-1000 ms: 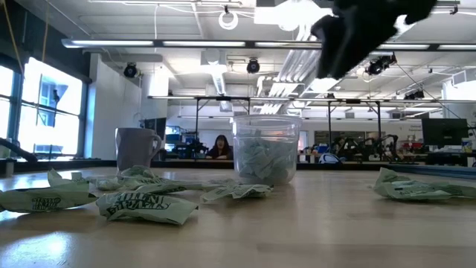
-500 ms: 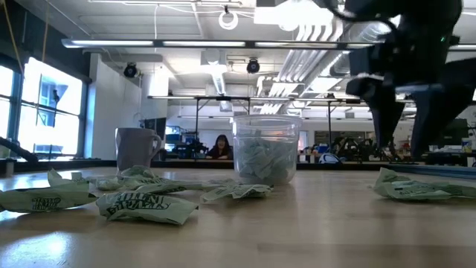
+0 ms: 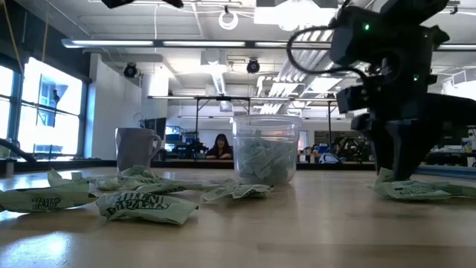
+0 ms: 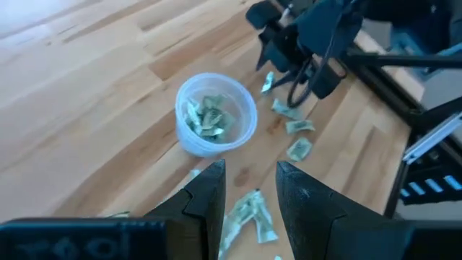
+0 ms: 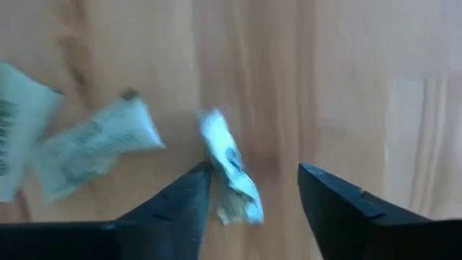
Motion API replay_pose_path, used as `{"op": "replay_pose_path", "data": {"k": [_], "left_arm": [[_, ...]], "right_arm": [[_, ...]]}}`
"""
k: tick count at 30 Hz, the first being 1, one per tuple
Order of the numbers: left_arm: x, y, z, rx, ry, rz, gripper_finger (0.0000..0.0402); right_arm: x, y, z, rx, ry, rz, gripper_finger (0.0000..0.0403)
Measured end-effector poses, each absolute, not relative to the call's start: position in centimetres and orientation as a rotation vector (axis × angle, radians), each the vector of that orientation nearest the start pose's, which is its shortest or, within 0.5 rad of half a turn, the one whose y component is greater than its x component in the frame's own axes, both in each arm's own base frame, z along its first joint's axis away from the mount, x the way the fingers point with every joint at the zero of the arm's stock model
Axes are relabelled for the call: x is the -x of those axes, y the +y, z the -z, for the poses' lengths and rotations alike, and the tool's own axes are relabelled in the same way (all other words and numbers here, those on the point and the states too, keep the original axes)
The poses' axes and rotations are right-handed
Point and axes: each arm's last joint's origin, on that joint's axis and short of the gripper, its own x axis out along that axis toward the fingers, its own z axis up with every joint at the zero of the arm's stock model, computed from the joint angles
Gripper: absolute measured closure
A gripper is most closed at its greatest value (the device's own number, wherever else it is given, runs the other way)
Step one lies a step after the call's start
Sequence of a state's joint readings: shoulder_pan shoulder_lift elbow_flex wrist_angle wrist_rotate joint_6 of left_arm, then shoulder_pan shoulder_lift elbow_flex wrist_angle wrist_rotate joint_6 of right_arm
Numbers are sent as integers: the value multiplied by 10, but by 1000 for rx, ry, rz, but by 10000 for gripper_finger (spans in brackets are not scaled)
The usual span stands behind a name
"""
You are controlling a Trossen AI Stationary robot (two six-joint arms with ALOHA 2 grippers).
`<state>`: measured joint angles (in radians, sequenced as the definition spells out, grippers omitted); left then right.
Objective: Pick and place Stevia / Truvia into bins
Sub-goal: Put the stevia packet into the transparent container
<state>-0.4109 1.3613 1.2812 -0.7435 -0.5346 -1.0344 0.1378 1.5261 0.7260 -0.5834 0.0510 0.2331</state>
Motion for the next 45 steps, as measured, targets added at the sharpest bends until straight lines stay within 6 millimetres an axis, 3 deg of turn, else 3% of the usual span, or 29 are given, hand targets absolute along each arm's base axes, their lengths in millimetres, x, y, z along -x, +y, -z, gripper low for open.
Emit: {"op": "replay_pose_path", "data": {"k": [5, 10, 13, 19, 22, 24, 30, 34, 39, 42, 45], "left_arm": [[-256, -82, -338, 579, 621, -470, 245], [-239, -66, -345, 543, 664, -510, 245], [-228, -61, -350, 541, 671, -523, 245], [-211, -55, -352, 553, 695, -588, 245], [-207, -54, -348, 549, 740, -623, 245], [-206, -59, -346, 556, 761, -624, 245], [-198, -78, -346, 569, 722, -620, 245], [-187, -89, -344, 603, 723, -645, 245], [-186, -98, -341, 597, 723, -636, 245], [-190, -96, -339, 534, 712, -658, 245], [-195, -85, -322, 442, 756, -692, 245]], "right_arm": [[-240, 26, -137, -108, 1347, 113, 294], [-248, 20, -141, -188, 1280, 191, 392], [-259, 19, -158, -248, 1224, 262, 388], [-296, 23, -221, -218, 1012, 218, 397], [-314, 23, -240, -185, 940, 198, 401], [-327, 22, -240, -164, 916, 185, 399], [-354, 23, -215, -196, 998, 123, 401], [-358, 27, -216, -148, 992, 133, 371], [-359, 29, -229, -58, 978, 167, 288], [-357, 32, -236, 0, 1020, 158, 231], [-351, 39, -247, 116, 1054, 158, 180]]}}
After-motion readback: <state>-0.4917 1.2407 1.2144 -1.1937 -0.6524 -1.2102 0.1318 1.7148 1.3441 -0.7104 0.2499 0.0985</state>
